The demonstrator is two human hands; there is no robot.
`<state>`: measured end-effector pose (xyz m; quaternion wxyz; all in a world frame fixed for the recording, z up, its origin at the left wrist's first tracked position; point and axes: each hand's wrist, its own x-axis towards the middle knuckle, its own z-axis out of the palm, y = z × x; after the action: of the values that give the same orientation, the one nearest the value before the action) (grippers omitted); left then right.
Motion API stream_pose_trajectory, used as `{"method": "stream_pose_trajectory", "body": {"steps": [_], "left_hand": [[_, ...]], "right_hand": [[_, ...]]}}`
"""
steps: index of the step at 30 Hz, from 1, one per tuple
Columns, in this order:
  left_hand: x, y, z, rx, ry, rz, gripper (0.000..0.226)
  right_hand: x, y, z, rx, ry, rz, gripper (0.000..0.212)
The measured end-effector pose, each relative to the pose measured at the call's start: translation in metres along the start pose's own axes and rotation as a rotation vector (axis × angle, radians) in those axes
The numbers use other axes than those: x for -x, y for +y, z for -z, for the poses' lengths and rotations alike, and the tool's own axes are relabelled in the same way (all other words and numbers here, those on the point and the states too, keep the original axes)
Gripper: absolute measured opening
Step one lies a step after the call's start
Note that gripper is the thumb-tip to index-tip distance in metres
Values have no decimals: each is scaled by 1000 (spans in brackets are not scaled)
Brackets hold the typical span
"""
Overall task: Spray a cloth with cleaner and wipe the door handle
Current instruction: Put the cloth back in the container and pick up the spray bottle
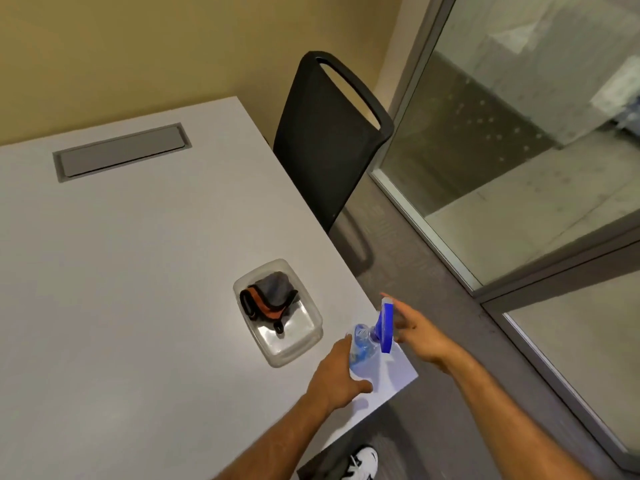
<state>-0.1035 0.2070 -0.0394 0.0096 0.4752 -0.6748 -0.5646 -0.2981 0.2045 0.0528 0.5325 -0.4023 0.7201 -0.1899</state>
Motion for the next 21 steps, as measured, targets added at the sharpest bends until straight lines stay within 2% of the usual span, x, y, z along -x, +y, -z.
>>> {"method": "stream_pose_trajectory", "body": {"steps": [3, 6, 9, 12, 16, 21], "left_hand": [[-7, -3, -8, 114, 79, 40, 94], [-12, 2, -12, 178, 154, 65, 87], [-14, 17, -14, 74, 164, 16, 65], [-11, 27, -7, 54, 227, -30, 53], [-1, 36, 18, 18, 222, -88, 52], [18, 48, 77, -55, 254, -111, 45]], "right_hand": [[0, 7, -18, -38, -69, 93, 67], [0, 4, -25, -119, -55, 129, 65], [-2, 6, -29, -166, -77, 106, 68], [0, 4, -30, -162, -36, 92, 63], [10, -9, -33, -168, 17, 120, 65], [15, -55, -40, -170, 61, 258, 70]]}}
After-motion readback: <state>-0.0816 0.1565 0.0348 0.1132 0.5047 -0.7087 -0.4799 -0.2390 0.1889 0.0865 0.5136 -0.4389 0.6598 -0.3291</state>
